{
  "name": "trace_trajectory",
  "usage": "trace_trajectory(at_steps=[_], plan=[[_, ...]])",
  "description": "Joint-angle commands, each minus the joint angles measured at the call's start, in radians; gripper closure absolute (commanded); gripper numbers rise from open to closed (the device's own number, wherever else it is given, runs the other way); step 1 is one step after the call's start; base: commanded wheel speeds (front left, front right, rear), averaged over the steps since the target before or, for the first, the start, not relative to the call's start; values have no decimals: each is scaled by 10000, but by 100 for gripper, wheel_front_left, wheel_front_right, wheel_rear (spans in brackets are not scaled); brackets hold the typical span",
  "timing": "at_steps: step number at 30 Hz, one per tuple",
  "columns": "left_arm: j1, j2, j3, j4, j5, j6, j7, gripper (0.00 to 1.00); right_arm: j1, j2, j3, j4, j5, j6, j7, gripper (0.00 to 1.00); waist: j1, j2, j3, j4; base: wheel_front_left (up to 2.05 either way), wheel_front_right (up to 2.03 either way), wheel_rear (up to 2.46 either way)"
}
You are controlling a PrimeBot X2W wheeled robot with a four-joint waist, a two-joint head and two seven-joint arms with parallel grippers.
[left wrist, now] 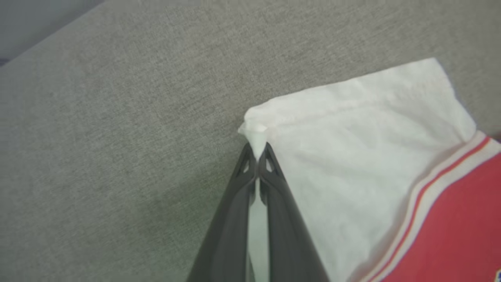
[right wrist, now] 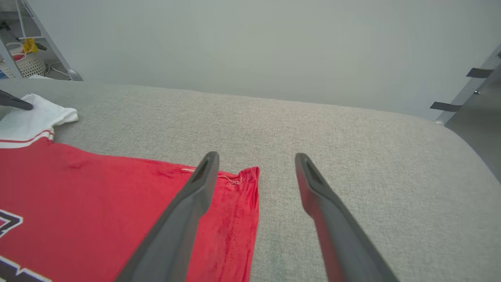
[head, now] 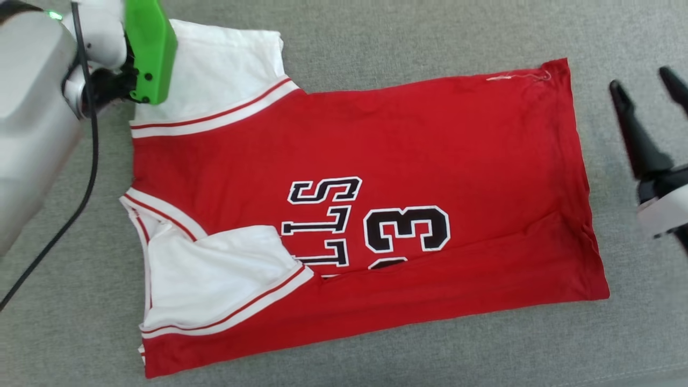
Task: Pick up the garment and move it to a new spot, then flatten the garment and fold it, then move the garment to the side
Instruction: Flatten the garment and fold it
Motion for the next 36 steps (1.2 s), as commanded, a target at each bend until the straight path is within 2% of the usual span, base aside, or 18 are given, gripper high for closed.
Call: trace_trajectory(at_steps=[1,7,11,15,19,25,36], plan=[[185,44,-38,-158,108,-27,-247,100,-291,-210,-40,-3,55,-7,204,0,-1,0,-467,318,0,0,0],[457,193,-393,-1237,566,-28,-1295,100,-1072,-1250,151,126,360,-7,1805,0,-1,0,-964,780,0,0,0],[637,263,-503,-1890,814,-28,-1803,100,-1612,-1976,621,601,1187,-7,3623,0,-1,0,-1087,1053,0,0,0],[698,310,-544,-2337,1069,-28,-2114,100,-2199,-2426,1012,1373,2159,-7,5575,0,-1,0,-1047,1243,0,0,0],[703,312,-557,-2727,1250,55,-2317,100,-2861,-2461,1407,2150,2430,-7,6835,0,-1,0,-914,1401,0,0,0],[612,327,-535,-3184,1421,181,-2514,100,-3796,-2018,1857,3421,2198,-7,7257,0,-1,0,-615,1629,0,0,0],[492,414,-451,-3460,1525,247,-2784,100,-4269,-1354,2778,5540,1916,-7,6513,0,-1,0,-170,1897,0,0,0]])
